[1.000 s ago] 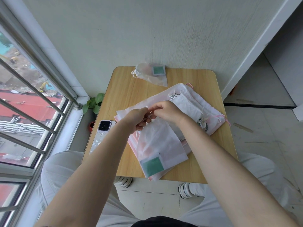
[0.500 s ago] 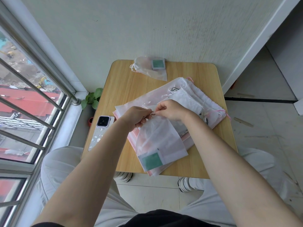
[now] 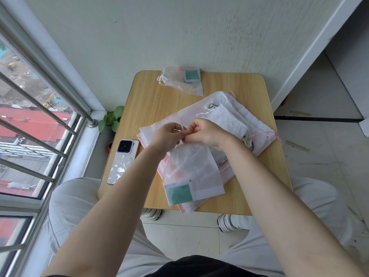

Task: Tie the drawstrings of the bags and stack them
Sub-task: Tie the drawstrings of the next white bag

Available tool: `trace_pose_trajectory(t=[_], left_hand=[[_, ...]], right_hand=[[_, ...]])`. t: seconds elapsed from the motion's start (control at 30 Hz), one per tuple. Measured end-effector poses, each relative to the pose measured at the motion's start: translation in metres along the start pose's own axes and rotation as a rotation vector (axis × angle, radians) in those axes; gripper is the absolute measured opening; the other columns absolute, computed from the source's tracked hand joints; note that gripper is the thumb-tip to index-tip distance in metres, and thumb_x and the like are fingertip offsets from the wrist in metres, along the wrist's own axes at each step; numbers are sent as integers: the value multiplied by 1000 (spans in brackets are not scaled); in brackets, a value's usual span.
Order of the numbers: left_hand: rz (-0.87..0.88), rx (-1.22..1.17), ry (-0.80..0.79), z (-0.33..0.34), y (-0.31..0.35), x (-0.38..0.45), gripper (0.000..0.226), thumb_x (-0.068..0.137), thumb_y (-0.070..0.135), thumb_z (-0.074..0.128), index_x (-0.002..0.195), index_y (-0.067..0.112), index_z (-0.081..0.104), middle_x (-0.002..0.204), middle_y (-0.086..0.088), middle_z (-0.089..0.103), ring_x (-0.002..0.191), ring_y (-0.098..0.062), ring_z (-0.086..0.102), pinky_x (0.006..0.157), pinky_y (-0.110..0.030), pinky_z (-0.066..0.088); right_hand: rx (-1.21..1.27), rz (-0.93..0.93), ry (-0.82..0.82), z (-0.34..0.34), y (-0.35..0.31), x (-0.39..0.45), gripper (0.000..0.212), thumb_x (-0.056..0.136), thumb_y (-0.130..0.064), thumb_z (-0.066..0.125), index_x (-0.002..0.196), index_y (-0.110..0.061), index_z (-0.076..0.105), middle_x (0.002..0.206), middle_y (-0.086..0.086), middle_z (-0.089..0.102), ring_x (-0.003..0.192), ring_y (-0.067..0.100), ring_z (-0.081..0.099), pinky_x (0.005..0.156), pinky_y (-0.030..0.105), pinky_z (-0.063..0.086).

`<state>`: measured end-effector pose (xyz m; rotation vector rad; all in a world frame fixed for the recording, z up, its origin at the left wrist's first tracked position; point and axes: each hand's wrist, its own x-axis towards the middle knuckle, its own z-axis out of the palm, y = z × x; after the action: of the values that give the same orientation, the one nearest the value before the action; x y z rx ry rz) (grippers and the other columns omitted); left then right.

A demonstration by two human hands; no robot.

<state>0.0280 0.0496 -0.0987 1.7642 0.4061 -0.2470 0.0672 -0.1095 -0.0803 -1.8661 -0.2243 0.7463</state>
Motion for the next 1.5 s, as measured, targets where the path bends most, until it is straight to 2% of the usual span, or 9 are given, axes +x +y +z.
trace_pose_trajectory(t=[0.27,0.5,0.67,0.8,0.9,1.07,1.2,1.33,1.5], left_hand=[[20,-10,100,1,2,-4,25,83,16,77,82,10,53,67,-7,71,62,-17,67,51,-24,48],[-34,-62,103,-5,7,-11,27,78,26,82,73,5,66,72,-6,73,61,-12,66,55,-22,53],[-51,16,8,-9,11,-14,18,72,13,82,82,8,68,72,-2,69,67,-12,62,63,-24,50],[-31,55,58,-8,15,-15,10,74,7,76,80,8,68,78,-7,70,64,-11,60,53,-17,45],[-18,91,66,-6,18,-17,8,75,7,74,81,7,69,77,-5,69,63,-10,59,50,-14,43],[-24,120,33,-7,20,-18,11,75,2,72,81,11,69,74,-1,64,64,-11,55,46,-11,40],[-41,99,52,-9,18,-18,9,77,3,72,84,7,70,71,0,64,61,-9,56,45,-11,40],[-73,67,77,-12,18,-21,11,76,3,73,86,2,74,67,-1,64,57,-9,55,45,-11,40],[-76,36,78,-16,15,-27,11,74,1,74,85,0,75,65,-3,64,56,-10,53,44,-11,40]], right_hand=[[-220,-69,168,4,-1,2,24,70,-5,81,71,-17,61,77,3,73,76,15,69,74,26,53],[-287,-103,237,9,-3,-2,20,76,-13,79,78,-16,60,67,-3,67,62,6,58,58,16,41],[-320,-115,256,10,-4,-2,16,78,-17,79,79,-19,63,76,1,71,70,10,62,58,16,40],[-414,-130,260,12,-6,-3,6,81,-12,71,82,-17,68,72,-3,66,70,11,60,62,22,43],[-499,-155,258,13,-9,-4,8,85,-14,68,90,-16,74,80,-3,67,81,15,64,72,26,52],[-593,-177,228,13,-14,-6,15,88,-17,66,100,-13,75,93,3,71,87,18,64,78,28,51],[-553,-197,241,17,-15,-9,15,87,-17,68,102,-16,67,79,-1,65,79,18,62,73,29,53],[-573,-212,272,23,-14,-10,6,87,-12,64,91,-16,66,80,1,67,77,20,63,66,28,50],[-643,-207,280,32,-16,-12,13,87,-9,60,92,-14,71,84,-1,65,77,17,57,66,24,43]])
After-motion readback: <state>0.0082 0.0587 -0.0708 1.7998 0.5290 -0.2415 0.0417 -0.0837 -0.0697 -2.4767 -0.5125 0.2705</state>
